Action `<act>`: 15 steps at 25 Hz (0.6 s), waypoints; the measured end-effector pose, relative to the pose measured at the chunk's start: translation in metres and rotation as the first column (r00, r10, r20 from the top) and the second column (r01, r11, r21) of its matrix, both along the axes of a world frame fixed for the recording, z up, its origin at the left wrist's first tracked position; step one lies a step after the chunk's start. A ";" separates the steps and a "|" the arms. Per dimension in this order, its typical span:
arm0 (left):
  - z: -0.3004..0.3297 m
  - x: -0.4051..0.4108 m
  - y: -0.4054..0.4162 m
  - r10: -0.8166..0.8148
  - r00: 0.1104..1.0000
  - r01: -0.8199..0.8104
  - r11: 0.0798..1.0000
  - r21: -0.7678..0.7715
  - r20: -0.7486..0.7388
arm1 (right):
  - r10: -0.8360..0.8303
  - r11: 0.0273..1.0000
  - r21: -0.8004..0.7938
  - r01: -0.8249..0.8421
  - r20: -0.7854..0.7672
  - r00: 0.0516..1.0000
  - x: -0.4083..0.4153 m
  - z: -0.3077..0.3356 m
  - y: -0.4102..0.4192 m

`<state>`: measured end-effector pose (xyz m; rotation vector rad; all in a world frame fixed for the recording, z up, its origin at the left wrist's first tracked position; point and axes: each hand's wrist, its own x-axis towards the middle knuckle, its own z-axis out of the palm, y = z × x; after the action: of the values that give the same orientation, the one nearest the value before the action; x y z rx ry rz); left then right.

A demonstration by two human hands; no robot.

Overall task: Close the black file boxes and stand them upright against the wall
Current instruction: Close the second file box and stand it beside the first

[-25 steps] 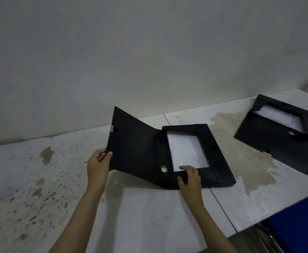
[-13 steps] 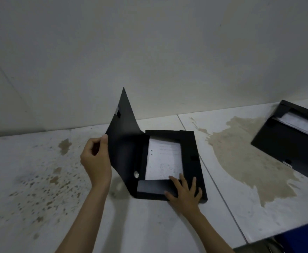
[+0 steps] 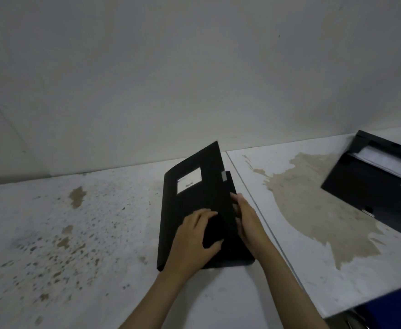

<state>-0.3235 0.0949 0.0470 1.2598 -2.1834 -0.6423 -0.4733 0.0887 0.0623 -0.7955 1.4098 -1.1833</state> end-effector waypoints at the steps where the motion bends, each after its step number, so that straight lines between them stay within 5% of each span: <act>1: -0.009 0.003 -0.003 -0.044 0.997 0.041 0.997 0.062 0.061 | -0.008 1.000 -0.004 0.008 -0.024 1.000 -0.002 0.002 -0.002; 4: -0.035 0.018 -0.016 -0.133 0.971 0.084 0.967 0.239 0.197 | 0.029 0.999 0.037 -0.021 -0.204 0.979 -0.013 -0.001 -0.004; 8: -0.055 0.038 -0.039 -0.061 0.948 -0.065 0.923 0.379 0.313 | 0.039 0.998 0.067 -0.014 -0.392 0.919 -0.025 -0.024 -0.004; 15: -0.068 0.049 -0.053 -0.152 0.850 -0.037 0.937 0.346 0.504 | 0.134 0.976 0.219 0.014 -0.642 0.755 -0.029 -0.083 -0.012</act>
<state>-0.2745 0.0422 -0.0212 1.7211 -2.6413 -0.8056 -0.5019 0.0763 -0.0204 -1.1603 2.0272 -0.6916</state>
